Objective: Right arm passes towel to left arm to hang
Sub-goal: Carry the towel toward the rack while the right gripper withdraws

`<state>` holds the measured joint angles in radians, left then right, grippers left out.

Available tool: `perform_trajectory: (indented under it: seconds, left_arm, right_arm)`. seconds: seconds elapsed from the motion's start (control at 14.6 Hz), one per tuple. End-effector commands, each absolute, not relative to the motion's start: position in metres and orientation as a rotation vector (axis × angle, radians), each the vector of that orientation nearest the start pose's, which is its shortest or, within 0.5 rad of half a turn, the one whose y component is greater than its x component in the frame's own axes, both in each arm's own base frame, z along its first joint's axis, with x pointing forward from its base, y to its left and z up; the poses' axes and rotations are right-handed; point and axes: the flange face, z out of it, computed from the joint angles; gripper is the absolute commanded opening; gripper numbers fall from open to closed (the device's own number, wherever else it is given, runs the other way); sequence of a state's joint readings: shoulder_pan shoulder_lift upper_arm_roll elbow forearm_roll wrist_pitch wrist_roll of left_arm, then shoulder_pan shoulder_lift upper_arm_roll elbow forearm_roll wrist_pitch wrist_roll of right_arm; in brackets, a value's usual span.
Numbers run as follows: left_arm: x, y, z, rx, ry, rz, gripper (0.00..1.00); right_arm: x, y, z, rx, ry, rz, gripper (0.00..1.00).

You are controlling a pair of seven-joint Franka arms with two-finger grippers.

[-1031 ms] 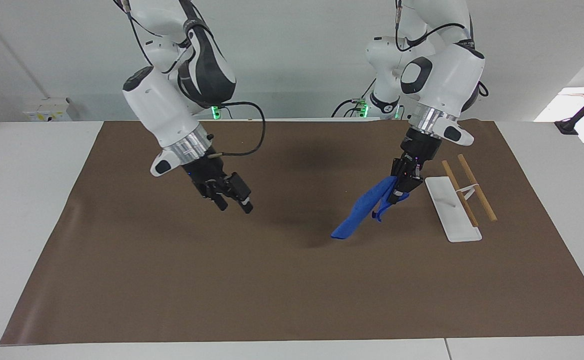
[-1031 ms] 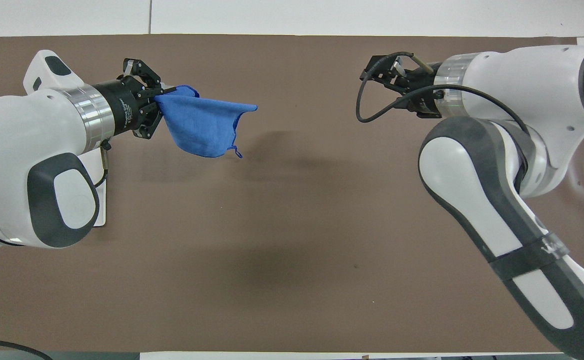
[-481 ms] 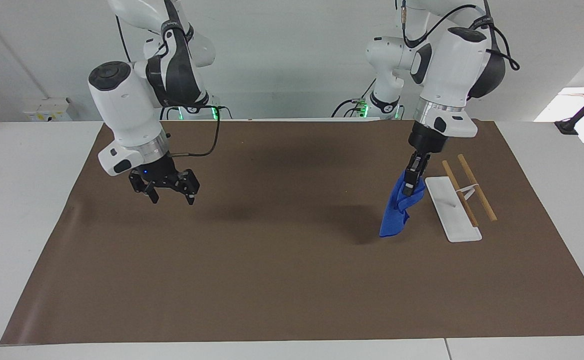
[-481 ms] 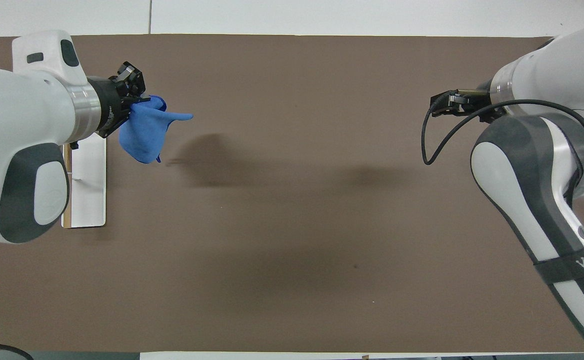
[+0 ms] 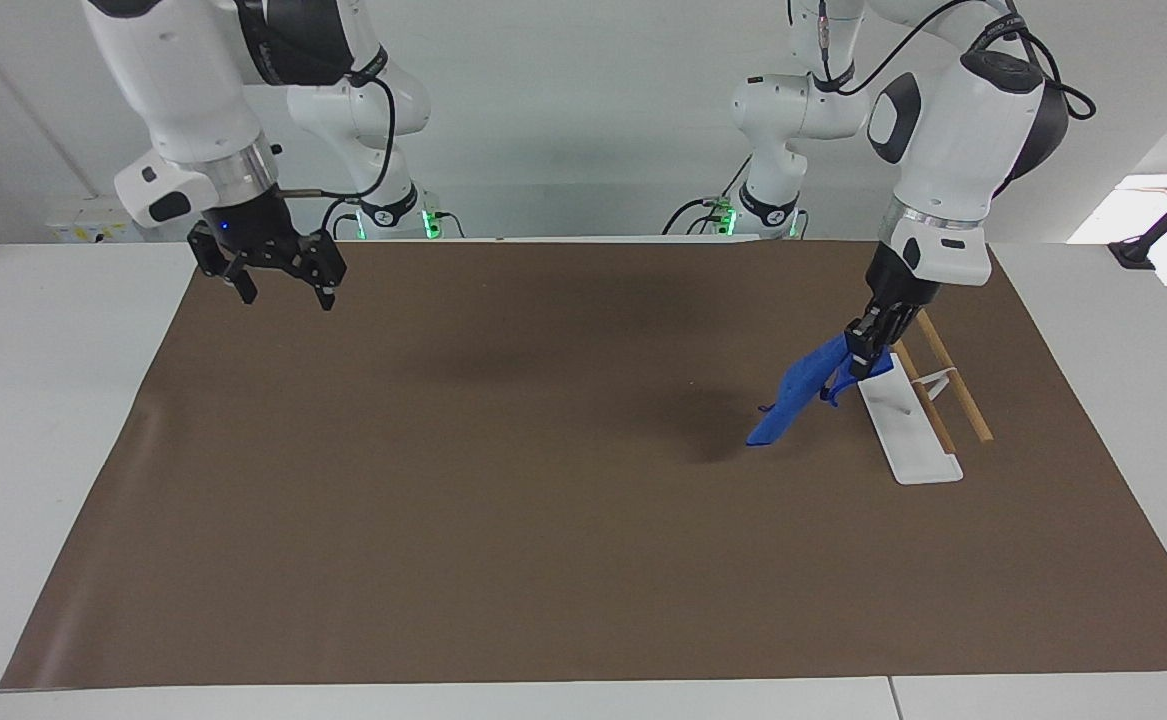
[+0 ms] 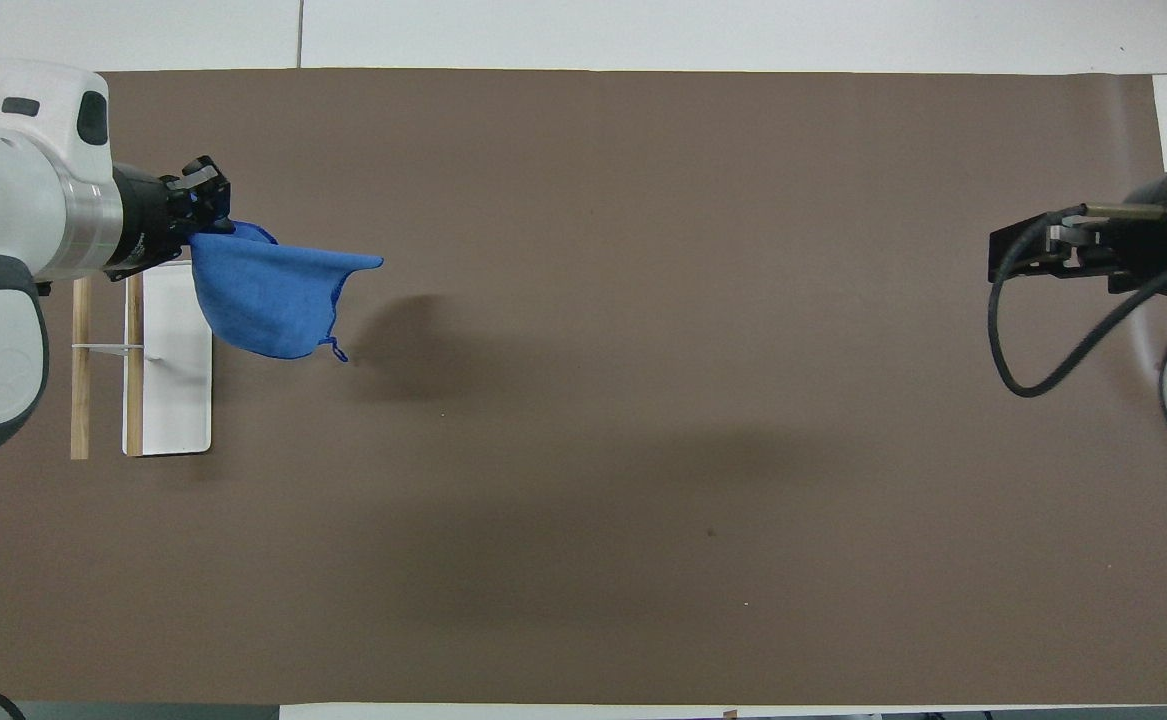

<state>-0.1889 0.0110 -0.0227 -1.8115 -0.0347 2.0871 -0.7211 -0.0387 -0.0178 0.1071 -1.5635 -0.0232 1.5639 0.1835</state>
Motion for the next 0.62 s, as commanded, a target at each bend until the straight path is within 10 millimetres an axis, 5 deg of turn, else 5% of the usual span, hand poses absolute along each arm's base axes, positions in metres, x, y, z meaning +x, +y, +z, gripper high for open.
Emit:
perform_trajectory:
  seconds: [0.0, 0.14, 0.55]
  left_arm:
    - [0.578, -0.106, 0.553, -3.105, -0.842, -0.294, 0.00]
    - [0.576, -0.084, 0.555, -3.056, -0.963, -0.258, 0.00]
    - [0.571, -0.012, 0.556, -2.739, -1.620, -0.199, 0.00]
  right_arm:
    - [0.550, 0.022, 0.652, -3.165, 0.148, 0.071, 1.00]
    - [0.543, 0.013, 0.633, -3.162, 0.168, 0.135, 1.00]
    - [0.541, 0.012, 0.637, -3.160, 0.107, 0.132, 1.00]
